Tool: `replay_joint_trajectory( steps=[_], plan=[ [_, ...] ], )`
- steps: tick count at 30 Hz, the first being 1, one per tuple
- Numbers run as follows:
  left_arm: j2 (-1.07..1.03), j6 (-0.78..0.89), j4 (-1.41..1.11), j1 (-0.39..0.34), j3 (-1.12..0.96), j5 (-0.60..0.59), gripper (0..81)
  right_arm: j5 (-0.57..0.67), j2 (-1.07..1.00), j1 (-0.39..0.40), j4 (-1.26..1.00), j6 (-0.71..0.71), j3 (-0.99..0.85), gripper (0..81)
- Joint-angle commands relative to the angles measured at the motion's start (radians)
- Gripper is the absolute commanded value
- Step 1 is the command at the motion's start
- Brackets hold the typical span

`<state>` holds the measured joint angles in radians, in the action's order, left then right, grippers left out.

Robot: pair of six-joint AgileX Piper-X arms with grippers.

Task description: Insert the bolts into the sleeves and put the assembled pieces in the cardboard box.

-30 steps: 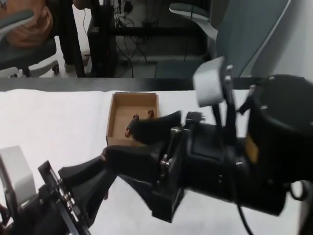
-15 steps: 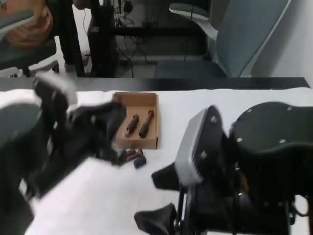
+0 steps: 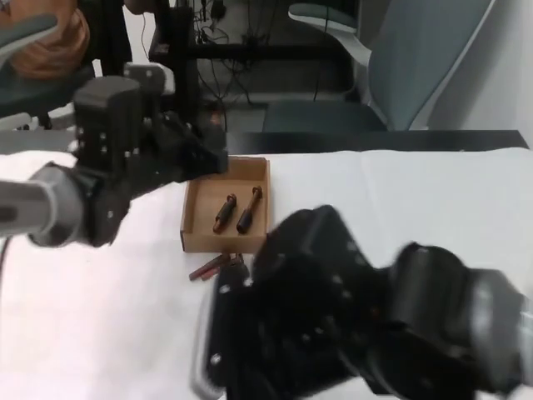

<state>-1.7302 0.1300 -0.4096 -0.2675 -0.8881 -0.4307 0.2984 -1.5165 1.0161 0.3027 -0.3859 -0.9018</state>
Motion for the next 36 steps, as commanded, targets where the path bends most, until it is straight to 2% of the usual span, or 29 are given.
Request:
replay_joint_trajectory(
  steps=[1, 5, 7, 8, 10, 12, 13, 18, 24, 29, 31, 36],
  plan=[
    [-0.054, 0.013, 0.02, 0.002, -0.062, -0.045, 1.8, 0.018, -0.045, 0.005, 0.082, -0.149, -0.082, 57.7],
    [-0.129, 0.041, 0.032, 0.013, -0.117, -0.069, 0.3, 0.008, -0.12, 0.021, 0.136, -0.264, -0.163, 57.7],
    [-0.164, 0.071, 0.032, 0.013, -0.151, -0.09, 6.6, -0.004, -0.161, 0.033, 0.136, -0.289, -0.194, 57.7],
    [-0.183, 0.081, 0.032, 0.013, -0.17, -0.093, 13.3, -0.007, -0.188, 0.04, 0.147, -0.296, -0.207, 57.7],
    [-0.221, 0.088, 0.032, 0.013, -0.206, -0.12, 33.3, -0.05, -0.245, 0.052, 0.174, -0.321, -0.242, 57.7],
    [-0.246, 0.101, 0.032, 0.013, -0.244, -0.147, 66.5, -0.093, -0.293, 0.062, 0.186, -0.34, -0.267, 57.7],
    [-0.252, 0.126, 0.032, 0.015, -0.256, -0.147, 70.0, -0.112, -0.317, 0.065, 0.186, -0.341, -0.279, 57.7],
    [-0.211, 0.223, 0.032, 0.056, -0.259, -0.201, 70.0, -0.123, -0.388, 0.077, 0.186, -0.341, -0.319, 57.7],
    [-0.095, 0.26, 0.032, 0.176, -0.259, -0.328, 70.0, -0.137, -0.398, 0.081, 0.1, -0.299, -0.327, 56.8],
    [0.004, 0.268, 0.112, 0.285, -0.259, -0.409, 70.0, -0.164, -0.442, 0.081, 0.119, -0.287, -0.381, 35.0],
    [0.037, 0.249, 0.157, 0.321, -0.255, -0.427, 70.0, -0.185, -0.472, 0.081, 0.163, -0.291, -0.414, 36.5],
    [0.08, 0.228, 0.189, 0.352, -0.222, -0.432, 70.0, -0.215, -0.525, 0.081, 0.274, -0.294, -0.46, 52.9]
  ],
)
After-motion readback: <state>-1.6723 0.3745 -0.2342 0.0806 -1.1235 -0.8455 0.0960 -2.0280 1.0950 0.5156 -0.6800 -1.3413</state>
